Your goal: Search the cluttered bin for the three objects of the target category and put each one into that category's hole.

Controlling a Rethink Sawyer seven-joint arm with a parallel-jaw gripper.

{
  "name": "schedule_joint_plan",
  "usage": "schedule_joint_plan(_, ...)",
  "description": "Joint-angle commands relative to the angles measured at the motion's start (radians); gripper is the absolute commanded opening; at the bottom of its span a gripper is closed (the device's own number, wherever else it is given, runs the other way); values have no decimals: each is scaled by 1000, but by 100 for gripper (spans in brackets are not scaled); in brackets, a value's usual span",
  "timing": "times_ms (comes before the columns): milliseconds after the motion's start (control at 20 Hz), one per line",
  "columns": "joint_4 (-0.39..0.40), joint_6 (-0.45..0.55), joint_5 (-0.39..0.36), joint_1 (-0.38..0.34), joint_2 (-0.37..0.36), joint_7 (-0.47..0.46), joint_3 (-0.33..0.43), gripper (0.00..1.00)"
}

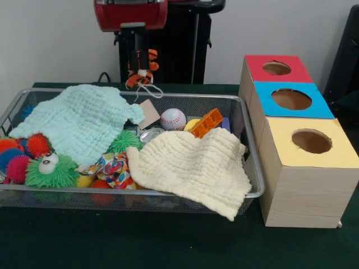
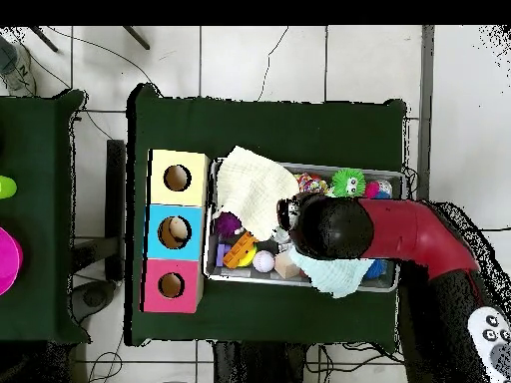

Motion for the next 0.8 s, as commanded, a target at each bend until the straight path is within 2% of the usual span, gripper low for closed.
schedule_joint_plan(50, 220, 31, 159, 5, -137, 2, 111, 0)
schedule_joint_plan(150, 244, 45, 184, 35, -167, 38, 91, 0)
schedule_joint_plan(250, 259, 90, 191, 84, -195, 79, 44, 0)
schedule_joint_plan(400, 298, 100, 206, 148, -220, 156, -13, 0)
schedule_joint_plan(500, 332, 82, 222, 189, -236, 207, -44, 0)
schedule_joint_plan(800, 436, 12, 339, 327, -280, 365, -134, 0)
